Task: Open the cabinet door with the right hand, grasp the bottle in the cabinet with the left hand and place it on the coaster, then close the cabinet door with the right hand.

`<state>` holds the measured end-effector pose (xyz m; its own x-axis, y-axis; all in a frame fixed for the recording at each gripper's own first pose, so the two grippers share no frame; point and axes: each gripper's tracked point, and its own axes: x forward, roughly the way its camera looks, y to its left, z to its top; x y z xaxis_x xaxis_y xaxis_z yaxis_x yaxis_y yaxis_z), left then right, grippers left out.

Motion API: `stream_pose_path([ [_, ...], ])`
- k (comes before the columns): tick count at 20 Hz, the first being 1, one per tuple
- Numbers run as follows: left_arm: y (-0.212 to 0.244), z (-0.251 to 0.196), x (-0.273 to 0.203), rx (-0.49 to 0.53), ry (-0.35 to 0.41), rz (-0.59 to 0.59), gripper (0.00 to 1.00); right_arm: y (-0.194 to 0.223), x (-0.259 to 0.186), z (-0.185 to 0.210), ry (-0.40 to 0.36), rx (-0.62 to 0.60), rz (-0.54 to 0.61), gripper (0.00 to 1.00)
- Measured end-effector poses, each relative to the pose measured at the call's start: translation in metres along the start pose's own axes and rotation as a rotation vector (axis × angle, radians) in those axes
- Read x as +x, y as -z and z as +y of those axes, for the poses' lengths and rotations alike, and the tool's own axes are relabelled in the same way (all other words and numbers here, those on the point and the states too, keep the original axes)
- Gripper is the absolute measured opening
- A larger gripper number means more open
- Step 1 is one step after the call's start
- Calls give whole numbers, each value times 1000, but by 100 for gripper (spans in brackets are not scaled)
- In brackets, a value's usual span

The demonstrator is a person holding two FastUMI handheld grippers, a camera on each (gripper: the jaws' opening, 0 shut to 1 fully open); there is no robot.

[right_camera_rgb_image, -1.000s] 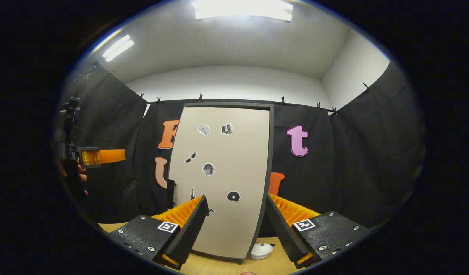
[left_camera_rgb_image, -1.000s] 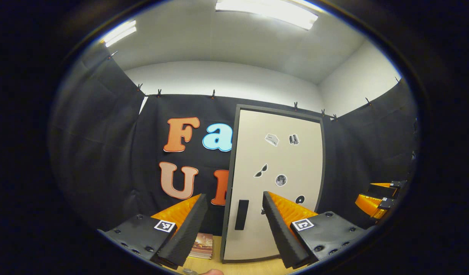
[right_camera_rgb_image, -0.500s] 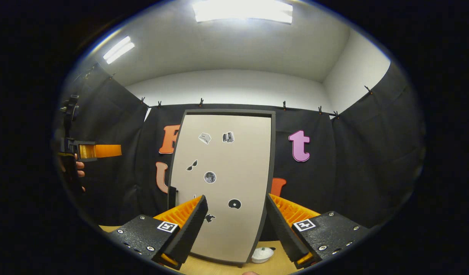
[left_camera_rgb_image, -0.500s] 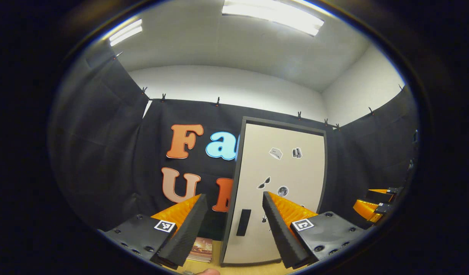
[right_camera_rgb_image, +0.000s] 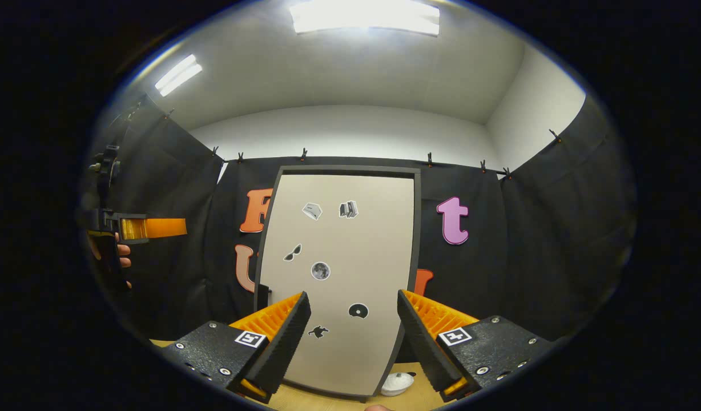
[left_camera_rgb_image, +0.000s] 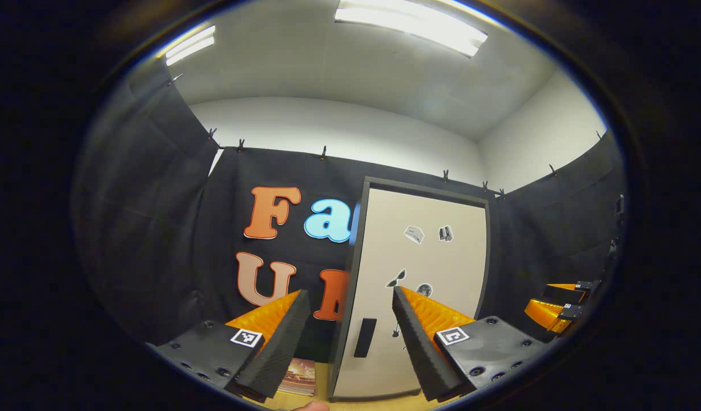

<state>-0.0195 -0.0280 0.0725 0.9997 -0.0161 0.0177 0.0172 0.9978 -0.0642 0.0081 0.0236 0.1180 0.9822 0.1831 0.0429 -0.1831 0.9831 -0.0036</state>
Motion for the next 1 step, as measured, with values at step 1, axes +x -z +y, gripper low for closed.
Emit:
stream_pose_path([
  [1,-2,3,2,5,-1,-2,95,1,2,0,6,-1,0,94],
])
